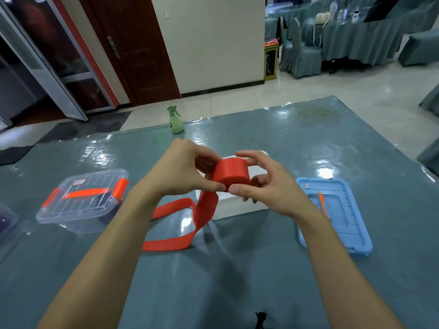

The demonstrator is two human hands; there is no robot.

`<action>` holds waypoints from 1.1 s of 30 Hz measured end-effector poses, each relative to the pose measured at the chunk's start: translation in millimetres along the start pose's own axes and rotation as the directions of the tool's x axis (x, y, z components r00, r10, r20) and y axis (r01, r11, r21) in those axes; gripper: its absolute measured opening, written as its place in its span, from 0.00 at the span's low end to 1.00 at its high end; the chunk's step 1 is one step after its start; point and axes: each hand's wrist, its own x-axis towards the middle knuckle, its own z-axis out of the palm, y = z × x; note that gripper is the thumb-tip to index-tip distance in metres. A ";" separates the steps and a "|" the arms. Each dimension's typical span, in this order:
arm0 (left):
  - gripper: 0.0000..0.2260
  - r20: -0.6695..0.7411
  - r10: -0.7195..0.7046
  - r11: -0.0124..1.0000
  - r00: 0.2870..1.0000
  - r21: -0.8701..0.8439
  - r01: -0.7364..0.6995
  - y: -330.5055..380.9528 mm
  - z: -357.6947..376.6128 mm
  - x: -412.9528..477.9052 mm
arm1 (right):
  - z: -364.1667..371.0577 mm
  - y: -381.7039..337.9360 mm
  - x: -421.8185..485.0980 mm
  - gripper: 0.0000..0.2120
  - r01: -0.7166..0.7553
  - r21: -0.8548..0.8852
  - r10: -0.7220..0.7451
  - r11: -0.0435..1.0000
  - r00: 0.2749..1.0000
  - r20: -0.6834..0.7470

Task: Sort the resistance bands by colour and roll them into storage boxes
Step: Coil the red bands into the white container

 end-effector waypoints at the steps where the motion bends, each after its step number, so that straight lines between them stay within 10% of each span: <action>1: 0.19 0.026 0.023 0.993 0.999 0.113 -0.026 3.4 -0.2 0.9 | 1.1 -1.0 0.1 0.33 0.012 -0.125 -0.015 0.992 1.000 -0.025; 6: 0.20 0.076 0.058 0.964 0.995 0.254 -0.076 13.6 -0.2 4.6 | 8.4 -4.4 0.7 0.22 0.037 -0.225 -0.046 0.974 0.998 -0.039; 15: 0.25 -0.072 -0.057 0.847 0.996 -0.532 0.010 -6.7 7.3 3.6 | 6.3 -16.3 3.1 0.17 0.148 0.280 -0.096 0.949 0.977 -0.190; 21: 0.23 -0.047 -0.050 0.970 0.998 -0.242 0.037 -2.4 -2.1 -0.1 | 11.1 0.0 -0.6 0.22 0.027 0.342 -0.041 0.939 0.999 0.034; 28: 0.24 0.127 -0.016 0.964 0.992 0.265 -0.018 8.9 -0.1 -1.2 | 10.9 -0.8 -1.7 0.25 0.004 -0.196 0.005 0.981 0.999 0.045; 33: 0.33 0.117 -0.092 0.996 0.989 -0.003 0.093 -3.2 -5.4 -11.6 | 16.6 -0.4 -3.0 0.16 0.059 -0.079 -0.060 0.995 0.998 -0.006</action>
